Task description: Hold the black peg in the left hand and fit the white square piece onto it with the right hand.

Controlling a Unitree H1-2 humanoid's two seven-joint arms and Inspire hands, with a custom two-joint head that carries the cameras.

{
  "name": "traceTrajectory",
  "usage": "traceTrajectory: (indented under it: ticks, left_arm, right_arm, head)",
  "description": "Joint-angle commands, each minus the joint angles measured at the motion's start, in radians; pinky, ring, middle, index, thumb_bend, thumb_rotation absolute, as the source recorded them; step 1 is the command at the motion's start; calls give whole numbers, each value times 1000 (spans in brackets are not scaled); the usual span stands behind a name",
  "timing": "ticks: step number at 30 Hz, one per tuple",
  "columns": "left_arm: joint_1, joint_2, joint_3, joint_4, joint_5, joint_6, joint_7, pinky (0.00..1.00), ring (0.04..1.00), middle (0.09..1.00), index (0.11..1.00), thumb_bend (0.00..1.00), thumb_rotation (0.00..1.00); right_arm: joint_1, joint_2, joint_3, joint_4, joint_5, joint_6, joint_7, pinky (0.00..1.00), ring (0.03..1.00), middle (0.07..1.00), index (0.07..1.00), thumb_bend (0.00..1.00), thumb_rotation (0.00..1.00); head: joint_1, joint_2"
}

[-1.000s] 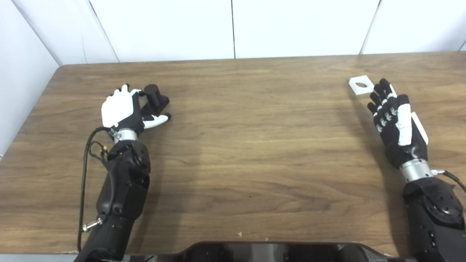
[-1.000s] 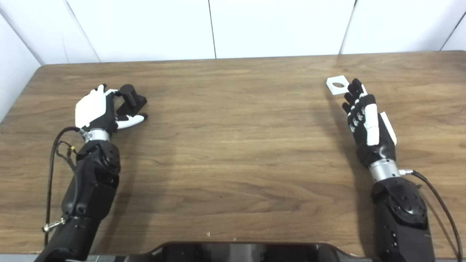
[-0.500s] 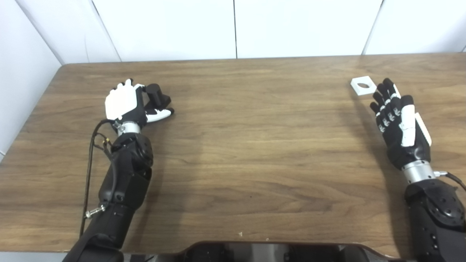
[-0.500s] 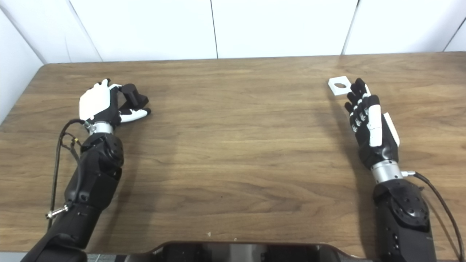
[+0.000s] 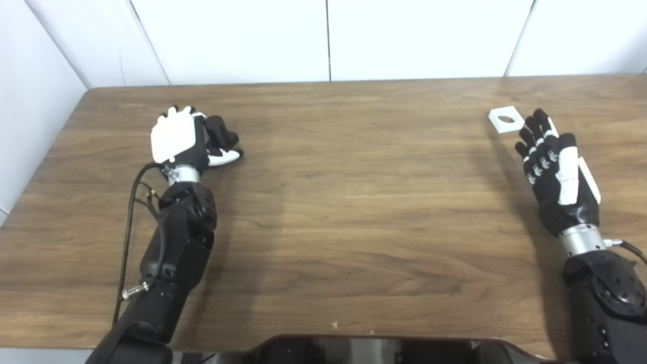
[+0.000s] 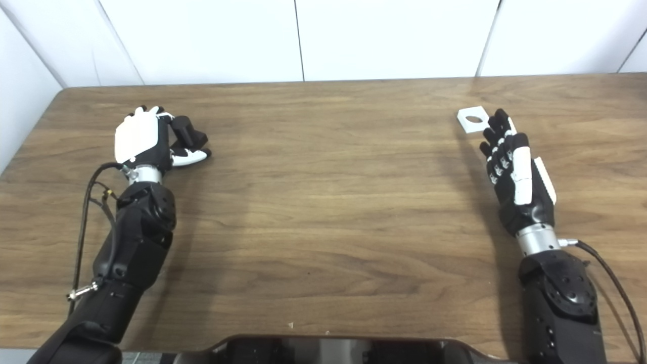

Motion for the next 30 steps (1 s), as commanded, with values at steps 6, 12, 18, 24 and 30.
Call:
traceTrajectory:
  ticks: [6,12,18,24,30]
  left_arm:
    - [-12,45,-10,-10,-14,3,34,1000,1000,890,513,810,164]
    - [-6,49,-16,-19,-19,9,43,1000,1000,874,466,807,129]
    - [0,43,-8,-24,-33,11,55,1000,1000,867,485,527,63]
    - [2,41,-13,-24,-41,10,64,1000,1000,867,483,525,59]
    - [9,36,-13,-37,-51,9,70,1000,999,862,482,526,58]
  right_arm:
    - [81,39,13,70,11,4,-3,1000,1000,1000,1000,592,1000]
    - [79,37,9,70,17,5,-1,1000,1000,1000,1000,592,1000]
    - [75,35,5,71,21,10,-4,1000,1000,1000,1000,594,1000]
    - [70,28,4,81,22,1,2,1000,1000,1000,1000,607,1000]
    - [69,24,8,74,22,13,1,1000,1000,1000,1000,600,1000]
  head:
    - [5,2]
    - [7,2]
    - [7,1]
    - [10,-1]
    - [13,-3]
